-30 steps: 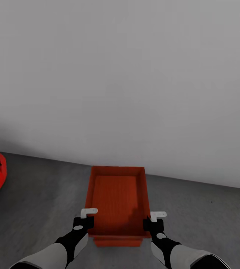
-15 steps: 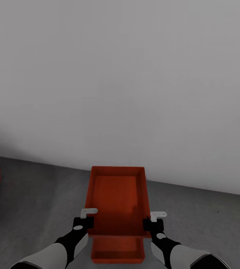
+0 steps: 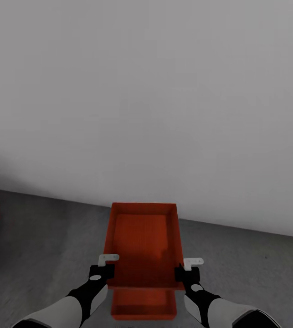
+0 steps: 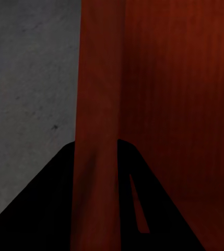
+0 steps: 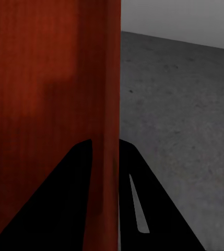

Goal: Move the two storage containers from the living room to the garage. In the garage, place one container on the floor and stack the other container on top of it (either order is fine).

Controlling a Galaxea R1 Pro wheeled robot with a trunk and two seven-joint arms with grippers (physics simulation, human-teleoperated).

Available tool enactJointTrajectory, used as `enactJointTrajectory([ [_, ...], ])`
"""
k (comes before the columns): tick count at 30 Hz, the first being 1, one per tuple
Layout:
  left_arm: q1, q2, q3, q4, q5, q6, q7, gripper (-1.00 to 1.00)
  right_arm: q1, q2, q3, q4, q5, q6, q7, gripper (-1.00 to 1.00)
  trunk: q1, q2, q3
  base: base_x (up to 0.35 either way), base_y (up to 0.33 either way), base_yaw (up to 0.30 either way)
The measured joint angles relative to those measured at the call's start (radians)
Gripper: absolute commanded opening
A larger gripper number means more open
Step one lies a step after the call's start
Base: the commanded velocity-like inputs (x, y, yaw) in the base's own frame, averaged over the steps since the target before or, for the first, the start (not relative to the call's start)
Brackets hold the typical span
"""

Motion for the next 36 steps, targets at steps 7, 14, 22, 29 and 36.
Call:
enactJointTrajectory([
  [7,0.000,0.000,0.000,0.000,0.000,0.000,0.000,-1.00,0.000,0.000,0.000,0.000,0.000,0.000,0.000,-1.00,0.000,0.000,-0.011,0.000,0.000,0.000],
  [14,0.000,0.000,0.000,0.000,0.000,0.000,0.000,-1.00,0.000,0.000,-0.001,0.000,0.000,0.000,0.000,-1.00,0.000,0.000,-0.022,0.000,0.000,0.000],
  [22,0.000,0.000,-0.003,-0.001,0.002,0.000,0.000,-1.00,0.000,0.000,-0.001,0.000,0.001,-0.001,0.000,-1.00,0.000,0.000,-0.035,0.000,0.000,0.000],
  [29,0.000,0.000,-0.002,-0.001,0.001,0.000,0.000,-1.00,0.000,0.000,-0.002,0.000,0.001,-0.001,0.000,-1.00,0.000,0.000,-0.046,0.000,0.000,0.000],
  [36,0.000,0.001,-0.003,-0.001,0.002,0.001,0.000,-1.00,0.000,0.001,-0.001,0.000,0.000,-0.001,-0.001,-1.00,0.000,0.000,-0.057,0.000,0.000,0.000],
])
